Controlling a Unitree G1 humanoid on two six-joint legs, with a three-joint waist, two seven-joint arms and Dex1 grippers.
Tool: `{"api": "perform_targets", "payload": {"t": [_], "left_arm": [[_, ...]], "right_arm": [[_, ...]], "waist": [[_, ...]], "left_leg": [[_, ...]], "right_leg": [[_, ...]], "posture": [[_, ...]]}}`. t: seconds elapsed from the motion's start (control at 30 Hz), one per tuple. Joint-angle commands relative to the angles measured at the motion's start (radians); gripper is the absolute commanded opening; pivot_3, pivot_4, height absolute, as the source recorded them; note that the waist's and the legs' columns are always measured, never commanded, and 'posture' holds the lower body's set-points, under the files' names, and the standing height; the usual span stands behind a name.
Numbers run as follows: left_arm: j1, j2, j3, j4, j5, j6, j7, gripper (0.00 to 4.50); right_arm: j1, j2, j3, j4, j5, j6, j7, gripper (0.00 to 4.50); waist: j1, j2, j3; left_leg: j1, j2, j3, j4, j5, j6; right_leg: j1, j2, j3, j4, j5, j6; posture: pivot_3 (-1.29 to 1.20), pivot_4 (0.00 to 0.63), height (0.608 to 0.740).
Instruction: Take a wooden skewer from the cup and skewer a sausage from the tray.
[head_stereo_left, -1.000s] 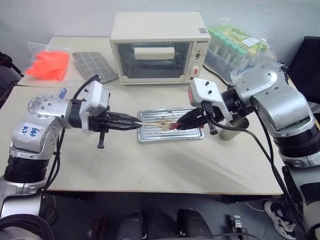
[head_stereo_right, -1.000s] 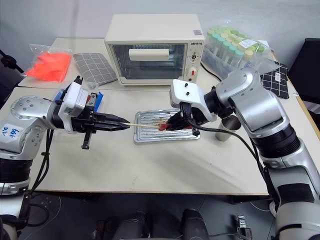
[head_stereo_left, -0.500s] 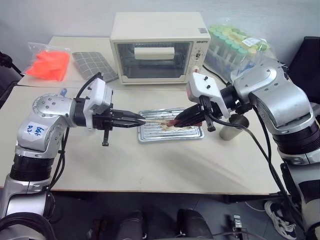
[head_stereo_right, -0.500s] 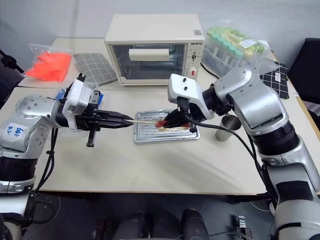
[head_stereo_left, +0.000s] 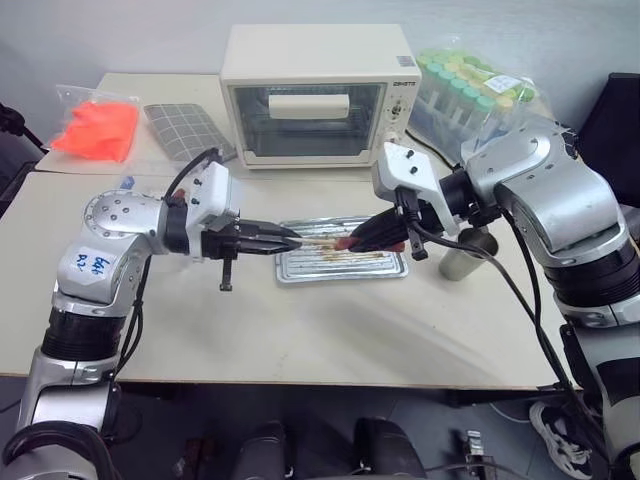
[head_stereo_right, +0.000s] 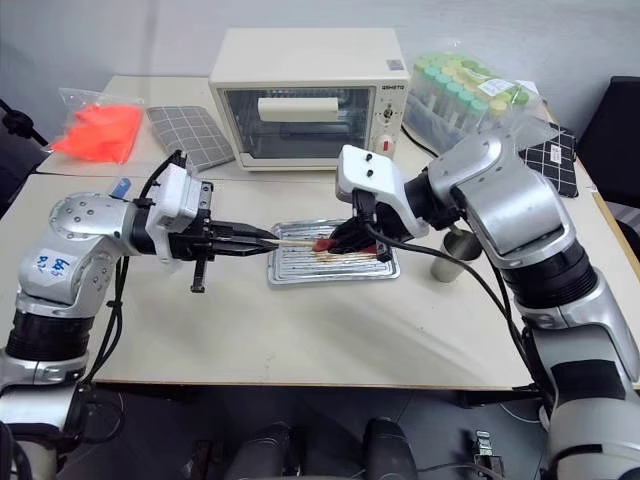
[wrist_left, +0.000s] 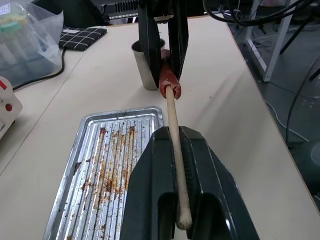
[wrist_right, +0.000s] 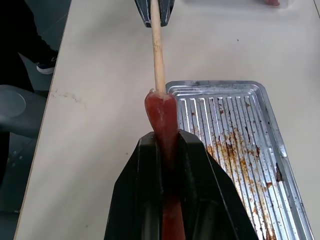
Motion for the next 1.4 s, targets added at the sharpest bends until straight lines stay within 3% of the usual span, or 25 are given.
{"api": "perform_targets", "payload": {"t": [0.03,0.27,0.57,0.77,0.87,0.97,1.07,1.23,1.4], "left_arm": [[-0.016,-0.03,-0.07,-0.021,0.016,-0.019,-0.02,0.0],[0.004,-0.017,-0.049,-0.018,0.025,-0.022,-0.026,0.0],[0.084,0.018,0.009,-0.048,0.014,-0.008,0.025,0.0],[0.21,0.049,0.123,-0.137,-0.02,0.04,0.127,0.0],[0.281,0.039,0.242,-0.195,-0.04,0.092,0.258,0.0],[0.327,-0.007,0.381,-0.215,-0.064,0.16,0.433,0.0],[0.37,-0.044,0.474,-0.201,-0.042,0.163,0.557,0.0],[0.407,-0.087,0.595,-0.094,0.012,0.1,0.735,0.0],[0.463,-0.092,0.647,-0.011,0.046,0.014,0.793,0.0]], "right_arm": [[-0.065,0.049,-0.011,-0.06,0.041,-0.028,-0.003,0.15],[-0.049,0.031,-0.011,-0.065,0.035,-0.038,-0.003,0.15],[-0.047,0.009,-0.04,-0.03,0.019,-0.074,-0.044,2.96],[-0.083,-0.005,-0.12,0.008,0.057,-0.039,-0.089,2.96],[-0.081,0.009,-0.2,-0.009,0.114,0.061,-0.152,2.96],[-0.066,0.036,-0.287,-0.037,0.169,0.161,-0.245,3.57],[-0.045,0.074,-0.372,-0.073,0.223,0.237,-0.34,4.48],[-0.014,0.162,-0.517,-0.17,0.329,0.358,-0.498,4.48],[0.034,0.189,-0.563,-0.249,0.397,0.398,-0.596,4.48]], "waist": [[0.0,0.0,0.0],[0.0,0.0,0.0],[-0.001,0.0,0.0],[-0.002,0.0,0.0],[-0.001,0.0,0.0],[-0.001,0.0,0.0],[-0.001,0.0,0.0],[-0.001,-0.001,0.0],[-0.001,-0.002,-0.002]], "left_leg": [[0.0,0.0,0.0,0.0,0.0,0.0],[0.0,0.0,0.0,0.0,0.0,0.0],[0.0,0.002,0.0,0.0,0.0,0.0],[0.0,0.002,0.0,0.0,0.0,0.0],[0.0,0.002,-0.001,0.0,0.0,0.0],[0.0,0.003,-0.001,0.0,0.0,0.0],[0.0,0.003,-0.001,0.0,0.0,0.0],[0.0,0.003,-0.001,0.0,0.0,0.0],[0.0,0.002,-0.001,0.0,0.0,0.0]], "right_leg": [[0.0,0.0,0.0,0.0,0.0,0.0],[0.0,0.0,0.0,0.0,0.0,0.0],[0.0,0.0,0.0,0.0,0.0,0.0],[0.0,-0.001,0.0,0.0,0.0,0.0],[0.0,-0.001,0.0,0.0,0.0,0.0],[0.0,-0.001,0.0,0.001,0.0,0.0],[0.0,-0.001,0.0,0.001,0.0,0.0],[0.0,-0.001,0.0,0.002,0.0,0.0],[-0.001,-0.002,0.0,0.003,0.0,0.0]], "posture": [[0.0,0.15,0.74],[0.0,0.15,0.74],[0.0,0.15,0.74],[0.0,0.15,0.74],[0.0,0.15,0.74],[0.0,0.15,0.74],[0.0,0.15,0.74],[0.0,0.15,0.74],[0.0,0.15,0.74]]}}
